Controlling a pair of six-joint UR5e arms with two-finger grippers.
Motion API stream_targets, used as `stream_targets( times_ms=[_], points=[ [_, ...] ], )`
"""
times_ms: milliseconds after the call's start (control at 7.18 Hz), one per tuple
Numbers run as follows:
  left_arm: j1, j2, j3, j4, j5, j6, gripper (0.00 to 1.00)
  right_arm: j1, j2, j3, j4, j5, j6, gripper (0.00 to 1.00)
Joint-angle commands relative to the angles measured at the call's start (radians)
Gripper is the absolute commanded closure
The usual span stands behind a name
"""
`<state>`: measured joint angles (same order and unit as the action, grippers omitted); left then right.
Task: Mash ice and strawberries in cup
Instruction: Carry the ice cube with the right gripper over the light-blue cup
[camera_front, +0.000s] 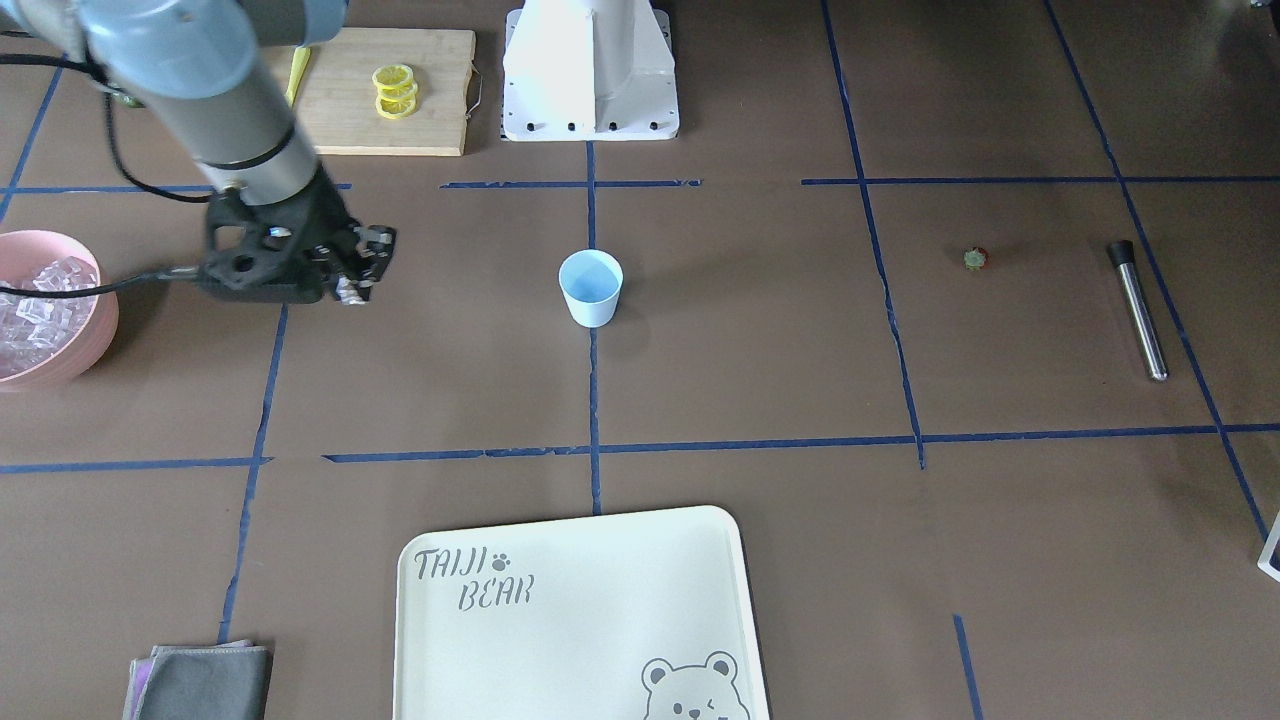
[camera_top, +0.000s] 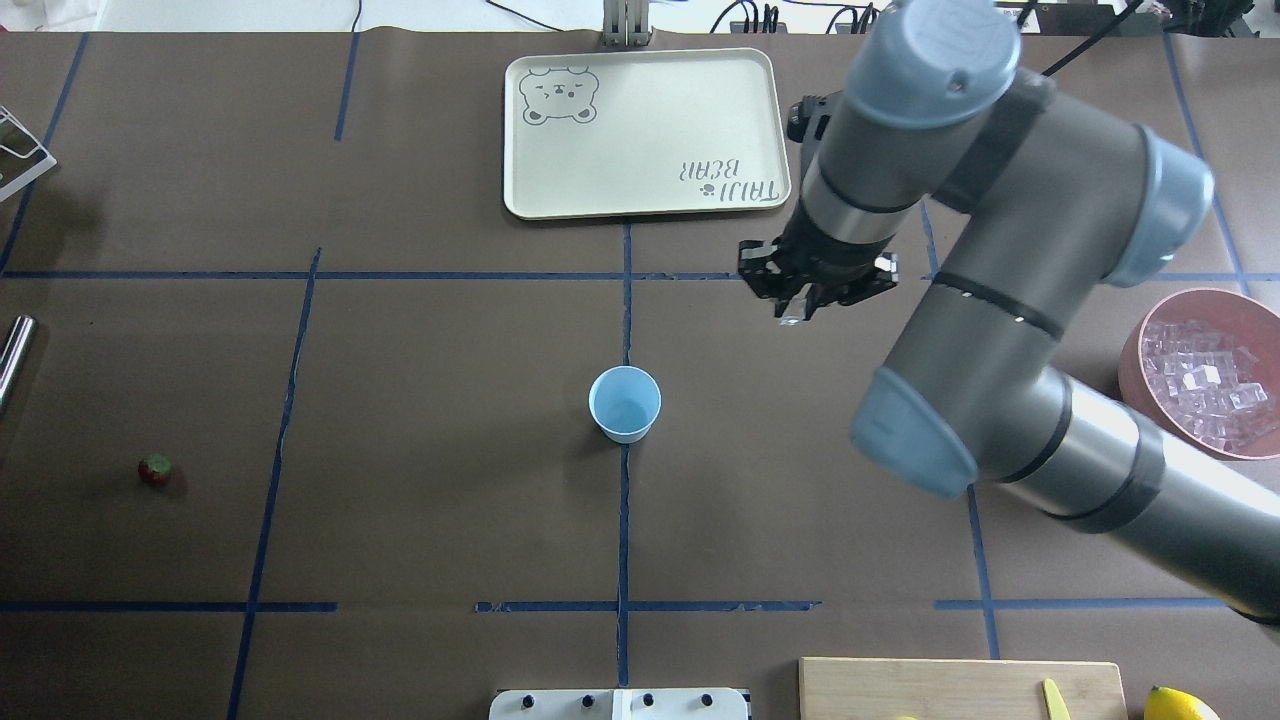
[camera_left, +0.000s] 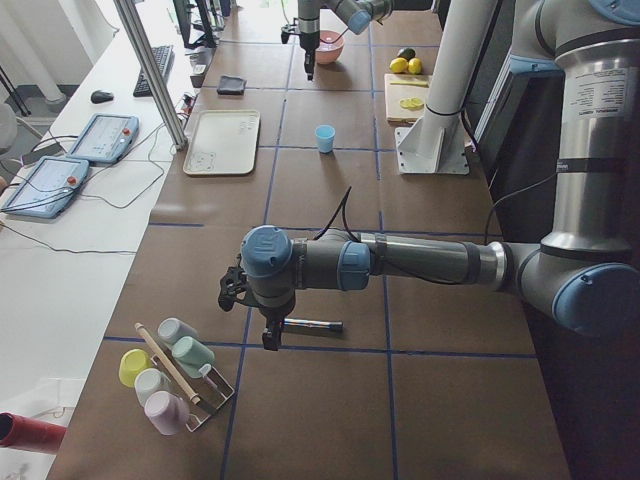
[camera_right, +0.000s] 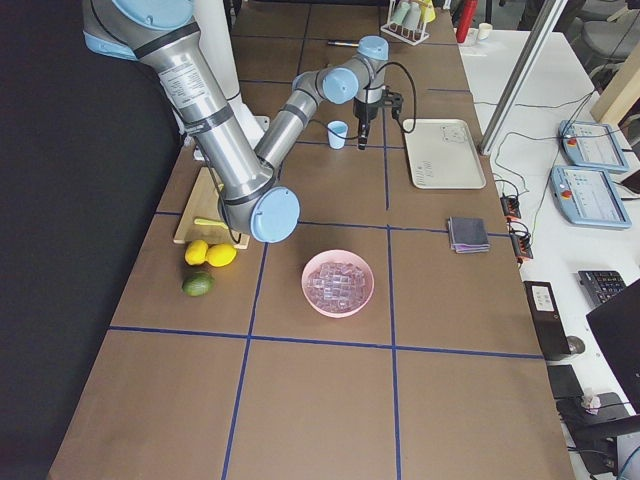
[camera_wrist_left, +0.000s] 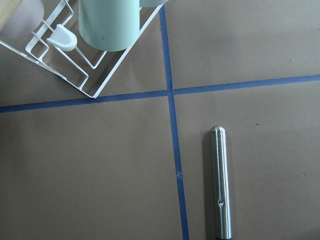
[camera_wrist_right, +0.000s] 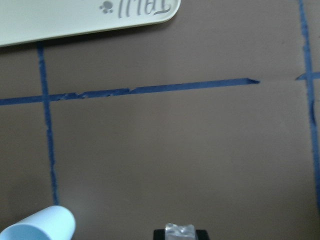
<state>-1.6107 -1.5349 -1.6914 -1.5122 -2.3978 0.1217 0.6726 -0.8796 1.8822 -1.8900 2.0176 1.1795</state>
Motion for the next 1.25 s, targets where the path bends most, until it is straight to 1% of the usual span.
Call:
stream_targets(
  times_ms=[0, 139, 278, 557, 974, 1114],
  points=[
    [0.0, -0.001, -0.007, 0.001, 0.0, -0.002, 0.0, -0.135, 0.134, -0.124, 0.052, -0.082, 0.155, 1.0],
    [0.0, -0.001, -0.007, 0.0, 0.0, -0.002, 0.0, -0.168, 0.134, -0.161, 0.102, -0.112, 0.175, 1.0],
    [0.0, -0.001, -0.007, 0.001, 0.002, -0.002, 0.0, -0.183, 0.157, -0.211, 0.132, -0.125, 0.183, 1.0],
    [0.0, 0.001, -0.007, 0.001, 0.0, -0.002, 0.0, -0.185, 0.186, -0.262, 0.135, -0.126, 0.183, 1.0],
    [0.0, -0.001, -0.005, 0.001, 0.0, -0.002, 0.0, -0.188, 0.183, -0.282, 0.15, -0.14, 0.181, 0.98],
    [0.0, 0.001, -0.007, 0.003, 0.0, -0.002, 0.0, -0.189, 0.185, -0.282, 0.151, -0.14, 0.181, 0.93]
  ],
)
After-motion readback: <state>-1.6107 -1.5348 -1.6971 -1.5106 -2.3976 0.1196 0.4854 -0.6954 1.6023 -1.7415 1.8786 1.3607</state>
